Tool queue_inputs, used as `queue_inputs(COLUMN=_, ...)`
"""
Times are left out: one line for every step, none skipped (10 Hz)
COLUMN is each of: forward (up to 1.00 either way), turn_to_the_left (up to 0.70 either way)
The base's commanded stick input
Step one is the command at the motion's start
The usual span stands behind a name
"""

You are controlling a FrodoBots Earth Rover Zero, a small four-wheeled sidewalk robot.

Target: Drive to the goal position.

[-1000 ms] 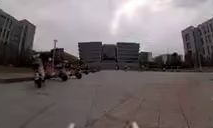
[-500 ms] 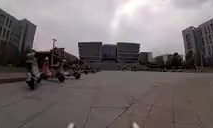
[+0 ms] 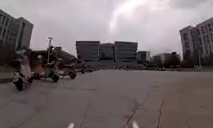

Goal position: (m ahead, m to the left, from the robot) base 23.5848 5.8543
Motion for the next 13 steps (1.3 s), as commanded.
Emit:
queue_inputs(forward=0.7, turn_to_the_left=0.0)
queue_inputs(forward=0.7, turn_to_the_left=0.0)
queue_inputs(forward=0.7, turn_to_the_left=0.0)
queue_inputs(forward=0.7, turn_to_the_left=0.0)
queue_inputs(forward=0.7, turn_to_the_left=0.0)
queue_inputs(forward=0.7, turn_to_the_left=0.0)
queue_inputs(forward=0.7, turn_to_the_left=0.0)
queue_inputs(forward=0.7, turn_to_the_left=0.0)
queue_inputs(forward=0.7, turn_to_the_left=0.0)
queue_inputs(forward=0.7, turn_to_the_left=0.0)
queue_inputs(forward=0.7, turn_to_the_left=0.0)
queue_inputs(forward=0.7, turn_to_the_left=0.0)
queue_inputs(forward=0.7, turn_to_the_left=0.0)
